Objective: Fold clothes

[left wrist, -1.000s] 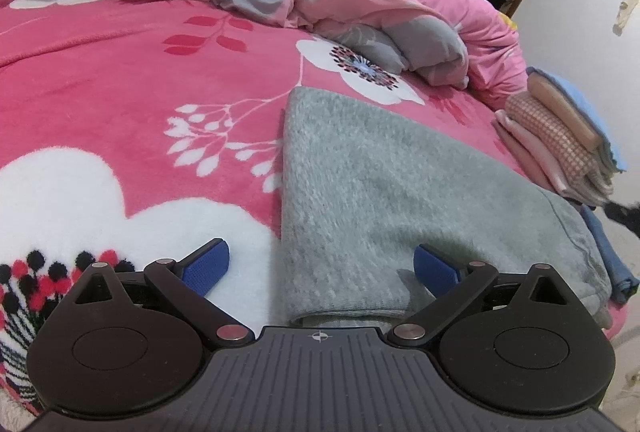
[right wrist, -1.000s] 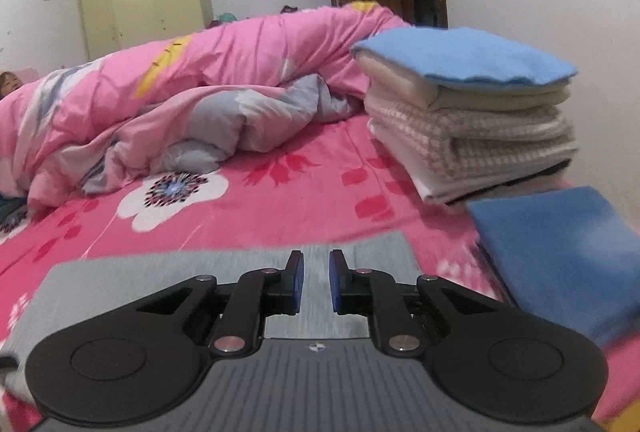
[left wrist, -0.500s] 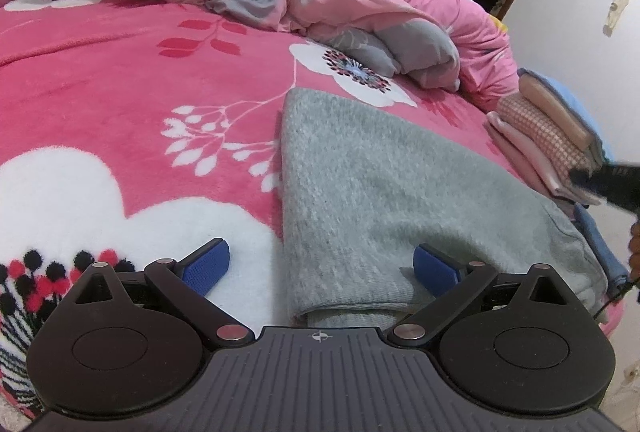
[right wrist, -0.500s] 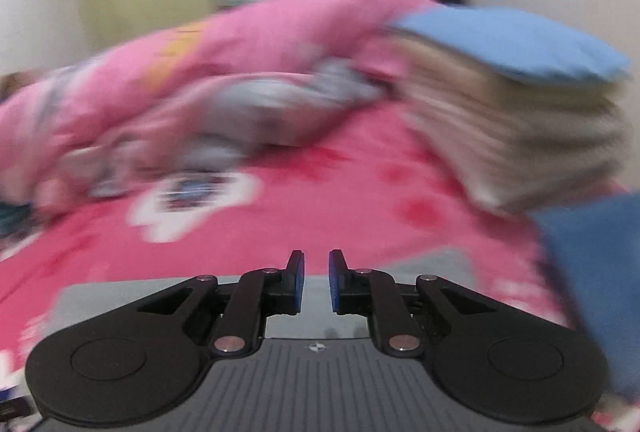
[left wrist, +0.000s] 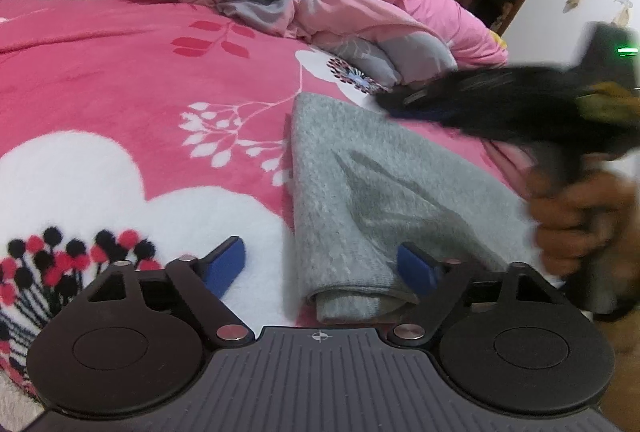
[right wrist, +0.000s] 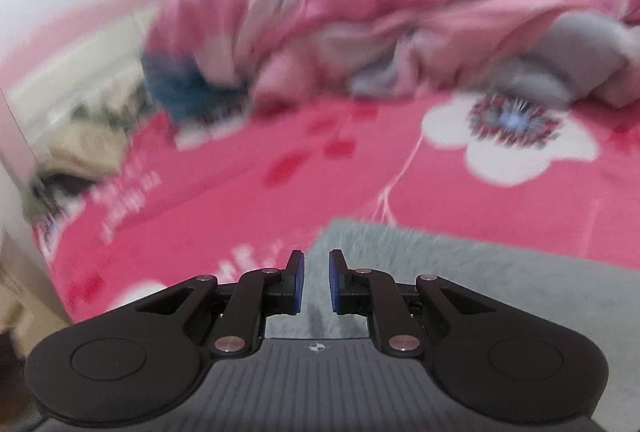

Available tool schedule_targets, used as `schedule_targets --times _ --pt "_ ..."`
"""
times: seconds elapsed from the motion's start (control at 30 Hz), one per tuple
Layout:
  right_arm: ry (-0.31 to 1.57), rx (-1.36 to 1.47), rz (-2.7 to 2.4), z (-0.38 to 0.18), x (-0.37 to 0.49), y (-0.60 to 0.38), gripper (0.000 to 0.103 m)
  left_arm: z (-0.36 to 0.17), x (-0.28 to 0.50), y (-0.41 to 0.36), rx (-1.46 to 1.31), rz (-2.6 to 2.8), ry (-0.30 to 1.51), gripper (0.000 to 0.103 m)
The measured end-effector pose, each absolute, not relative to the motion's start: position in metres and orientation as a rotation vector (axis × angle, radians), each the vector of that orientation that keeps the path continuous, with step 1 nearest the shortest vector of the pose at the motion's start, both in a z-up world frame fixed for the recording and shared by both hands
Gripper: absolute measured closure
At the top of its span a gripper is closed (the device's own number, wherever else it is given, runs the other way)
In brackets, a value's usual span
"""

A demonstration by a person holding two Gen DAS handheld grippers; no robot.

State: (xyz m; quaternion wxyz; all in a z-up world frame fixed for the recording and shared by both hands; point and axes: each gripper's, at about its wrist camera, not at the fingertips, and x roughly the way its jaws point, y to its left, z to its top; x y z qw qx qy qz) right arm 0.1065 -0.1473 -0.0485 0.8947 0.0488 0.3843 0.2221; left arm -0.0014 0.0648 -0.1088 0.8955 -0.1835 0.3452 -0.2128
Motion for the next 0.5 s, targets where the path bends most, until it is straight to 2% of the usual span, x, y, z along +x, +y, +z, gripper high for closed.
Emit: schedule_targets --times 0.07,0.23,0.3,0.47,0.5 --pt "0.886 0.036 0.444 -0.081 0.117 -0.134 0.091 -0.111 -0.001 0.071 -0.409 -0.453 0.714 0.029" --pt "0.854 0.048 0.448 -0.051 0.112 -0.128 0.089 -0.113 0.001 0.085 -0.487 -0.483 0.713 0.037" --pt "0.817 0.016 0.442 -0.047 0.110 -0.124 0.089 -0.112 0.002 0.092 -0.532 -0.487 0.709 0.039" --pt "0.829 -0.044 0.436 -0.078 0.108 -0.120 0.088 -0.103 0.001 0.113 -0.631 -0.464 0.679 0.039" --pt "0.815 -0.032 0.442 -0.073 0.103 -0.123 0.084 -0.101 0.000 0.118 -0.649 -0.458 0.674 0.038"
